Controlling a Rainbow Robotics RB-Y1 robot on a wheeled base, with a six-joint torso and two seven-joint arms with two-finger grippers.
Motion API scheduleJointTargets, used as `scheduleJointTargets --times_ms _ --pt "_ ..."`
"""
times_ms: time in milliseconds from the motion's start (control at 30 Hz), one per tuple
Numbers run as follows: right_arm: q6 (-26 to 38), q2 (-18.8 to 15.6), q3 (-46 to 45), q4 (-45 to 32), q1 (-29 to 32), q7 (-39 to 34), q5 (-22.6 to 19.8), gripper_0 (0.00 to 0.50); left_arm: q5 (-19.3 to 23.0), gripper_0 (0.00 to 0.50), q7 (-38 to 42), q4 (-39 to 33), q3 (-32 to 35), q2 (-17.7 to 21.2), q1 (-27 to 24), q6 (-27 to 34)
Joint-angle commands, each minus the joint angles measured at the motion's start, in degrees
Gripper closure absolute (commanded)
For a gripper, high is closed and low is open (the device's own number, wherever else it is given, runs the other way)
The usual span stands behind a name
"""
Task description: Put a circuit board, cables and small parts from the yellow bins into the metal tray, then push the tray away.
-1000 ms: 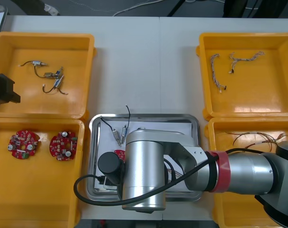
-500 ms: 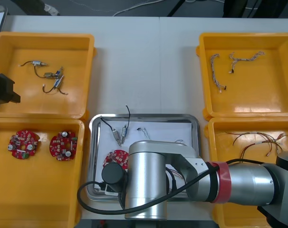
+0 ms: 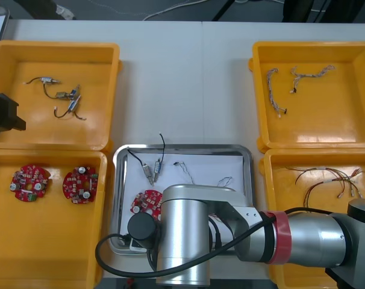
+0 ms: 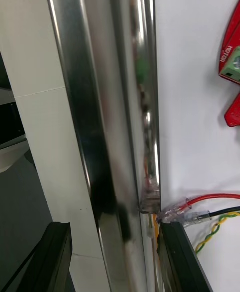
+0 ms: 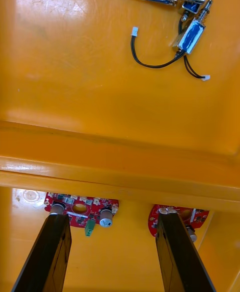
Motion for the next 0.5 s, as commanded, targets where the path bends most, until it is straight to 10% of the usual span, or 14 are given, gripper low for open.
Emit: scheduleJointTargets --times_ms 33,300,433,500 --pt "-0.7 2.0 1.3 -0.3 1.1 -1.3 0.4 0.000 -0.3 0.000 -6.4 -1.6 1.7 2.4 1.2 -0.4" --pt "-1.2 2.3 1.5 1.1 1.1 -1.0 1.0 0.019 -0.3 0.000 -6.4 -1.6 1.7 2.4 1.2 -0.4" --pt "-1.2 2.3 1.5 1.1 1.1 -0.7 1.6 0.360 -0.3 0.000 -6.4 -1.6 1.7 2.4 1.2 -0.4" --pt "-1.3 2.3 1.6 1.1 1.1 -0.6 2.0 0.440 -0.3 0.000 -6.4 -1.6 1.7 2.4 1.2 -0.4"
